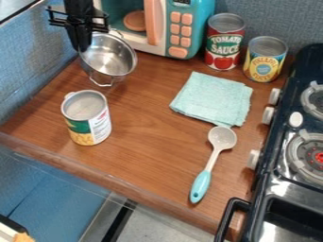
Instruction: Take the pot and put in on the left side of the table
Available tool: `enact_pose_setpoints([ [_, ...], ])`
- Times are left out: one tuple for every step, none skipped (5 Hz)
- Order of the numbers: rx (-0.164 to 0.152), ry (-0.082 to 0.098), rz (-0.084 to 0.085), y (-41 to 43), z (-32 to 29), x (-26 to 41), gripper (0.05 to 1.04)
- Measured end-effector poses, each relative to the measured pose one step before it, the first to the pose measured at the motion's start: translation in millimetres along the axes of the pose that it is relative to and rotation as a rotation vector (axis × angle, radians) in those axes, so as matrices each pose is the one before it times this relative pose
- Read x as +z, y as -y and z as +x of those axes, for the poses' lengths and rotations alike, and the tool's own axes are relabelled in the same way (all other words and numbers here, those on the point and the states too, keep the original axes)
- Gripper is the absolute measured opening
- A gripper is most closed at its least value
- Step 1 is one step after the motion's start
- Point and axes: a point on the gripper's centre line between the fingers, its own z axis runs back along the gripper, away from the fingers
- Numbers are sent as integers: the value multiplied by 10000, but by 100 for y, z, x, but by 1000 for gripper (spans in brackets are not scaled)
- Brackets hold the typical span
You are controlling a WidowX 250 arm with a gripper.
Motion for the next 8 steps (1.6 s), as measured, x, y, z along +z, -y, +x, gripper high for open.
enact_pose_setpoints([
  [-106, 91, 285, -651, 436, -2167, 56],
  [252, -91, -242, -7, 274, -1086, 56],
  [-152, 13, -38, 548, 168, 64, 81],
  [-271, 27, -110, 864, 164, 36, 238],
  [-366, 360, -63, 520, 873, 1262, 499],
  [-843, 505, -101, 1254, 1243, 2763, 795],
  [-784, -30, -155, 1456, 272, 1020, 997],
  [-304, -179, -92, 837, -174, 93, 1000],
])
